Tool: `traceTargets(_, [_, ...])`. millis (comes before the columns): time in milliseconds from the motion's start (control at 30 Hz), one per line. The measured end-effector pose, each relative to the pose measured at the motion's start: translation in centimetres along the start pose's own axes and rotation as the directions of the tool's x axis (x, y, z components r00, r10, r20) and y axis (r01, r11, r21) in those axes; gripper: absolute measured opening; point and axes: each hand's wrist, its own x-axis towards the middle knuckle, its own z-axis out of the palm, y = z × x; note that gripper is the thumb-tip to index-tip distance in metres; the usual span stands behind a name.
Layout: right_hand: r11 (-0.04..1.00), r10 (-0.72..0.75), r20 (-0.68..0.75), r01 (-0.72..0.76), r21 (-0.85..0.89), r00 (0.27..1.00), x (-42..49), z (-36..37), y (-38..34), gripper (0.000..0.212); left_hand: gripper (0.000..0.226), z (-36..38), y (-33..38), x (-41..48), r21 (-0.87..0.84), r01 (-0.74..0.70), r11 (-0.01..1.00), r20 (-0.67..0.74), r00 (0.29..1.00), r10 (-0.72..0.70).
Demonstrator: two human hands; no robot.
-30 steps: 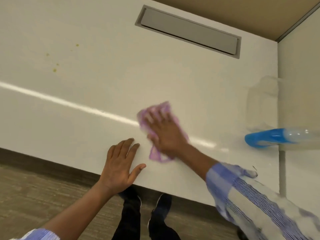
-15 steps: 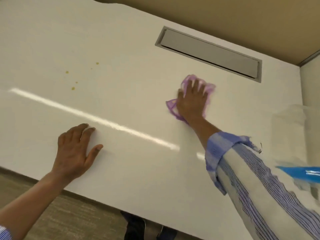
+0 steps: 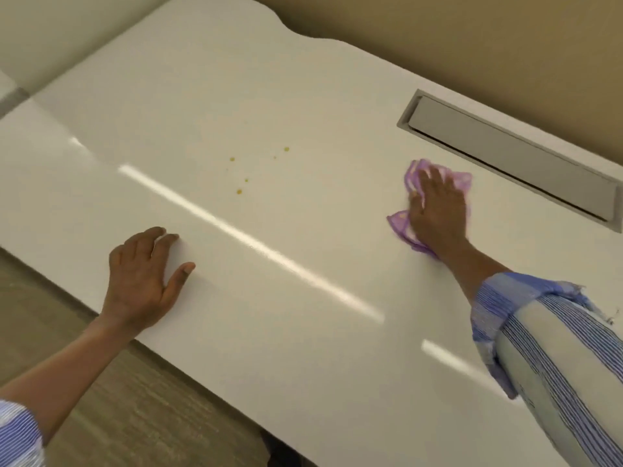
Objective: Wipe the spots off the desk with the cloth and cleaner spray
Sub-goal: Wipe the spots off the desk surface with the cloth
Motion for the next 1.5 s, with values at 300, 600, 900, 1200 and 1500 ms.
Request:
traceTargets(300, [0.922,-0.363,0.027,0.354,0.157,0.932,-3.8,2.9,-25.6,0.065,0.063,0.5,-2.6,-0.3,-0.059,0.182,0.981,-0.026,0.983,-0.184])
traceTargets(600, [0.874,-0.486,0.108,0.479,0.082,0.867,1.3,1.0,-11.9,0.06,0.067,0.5,-2.7,-0.2,-0.04,0.198,0.979,0.012,0.98,-0.198])
traceTargets(900, [0.988,-0.153,0.011,0.153,-0.019,0.988,15.7,1.4,-28.0,0.061,0.07,0.9,-2.9,-0.4,0.02,0.183,0.983,-0.001,0.983,-0.183])
traceTargets(1200, [0.316,-0.945,0.126,0.941,0.119,0.301,-0.9,3.4,-31.0,0.059,0.07,0.9,-2.9,-0.2,0.009,0.18,0.984,0.003,0.984,-0.18])
traceTargets(1500, [0.98,-0.199,-0.009,0.199,0.009,0.98,14.3,0.6,-22.6,0.061,0.073,0.5,-2.8,-0.1,0.006,0.181,0.984,0.015,0.983,-0.181])
